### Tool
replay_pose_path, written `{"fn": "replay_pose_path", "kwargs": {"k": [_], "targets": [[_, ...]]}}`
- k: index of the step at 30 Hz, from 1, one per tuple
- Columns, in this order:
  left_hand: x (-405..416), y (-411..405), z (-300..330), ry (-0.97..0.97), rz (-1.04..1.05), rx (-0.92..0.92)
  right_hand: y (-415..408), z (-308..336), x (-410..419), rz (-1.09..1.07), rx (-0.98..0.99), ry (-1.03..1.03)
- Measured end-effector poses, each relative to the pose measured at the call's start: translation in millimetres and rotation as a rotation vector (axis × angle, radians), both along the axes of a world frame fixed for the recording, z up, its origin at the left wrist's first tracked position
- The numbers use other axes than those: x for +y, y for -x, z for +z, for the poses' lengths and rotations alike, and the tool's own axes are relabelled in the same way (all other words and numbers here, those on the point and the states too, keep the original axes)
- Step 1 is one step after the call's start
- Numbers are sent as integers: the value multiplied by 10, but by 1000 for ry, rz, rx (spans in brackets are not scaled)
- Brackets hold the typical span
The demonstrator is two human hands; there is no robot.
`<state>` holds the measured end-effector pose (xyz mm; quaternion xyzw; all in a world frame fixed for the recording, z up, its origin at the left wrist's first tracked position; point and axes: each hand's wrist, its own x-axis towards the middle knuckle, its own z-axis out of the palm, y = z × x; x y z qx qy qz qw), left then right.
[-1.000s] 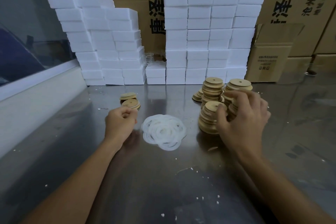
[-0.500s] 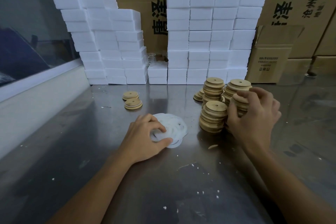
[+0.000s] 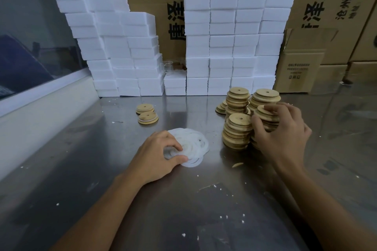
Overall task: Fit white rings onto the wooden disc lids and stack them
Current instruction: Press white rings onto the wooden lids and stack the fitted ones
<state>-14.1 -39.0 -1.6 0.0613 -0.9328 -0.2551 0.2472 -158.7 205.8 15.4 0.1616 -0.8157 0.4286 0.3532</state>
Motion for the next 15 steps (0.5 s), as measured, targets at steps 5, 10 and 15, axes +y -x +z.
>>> {"fn": "replay_pose_path", "kwargs": {"k": [5, 10, 15], "targets": [[-10, -33, 81, 0, -31, -88, -23, 22, -1, 11, 22, 10], [-22, -31, 101, 57, -42, -162, -70, 76, -26, 13, 99, 97], [-15, -7, 89, 76, -57, -73, -101, 102, -39, 129, 227, 177]]}}
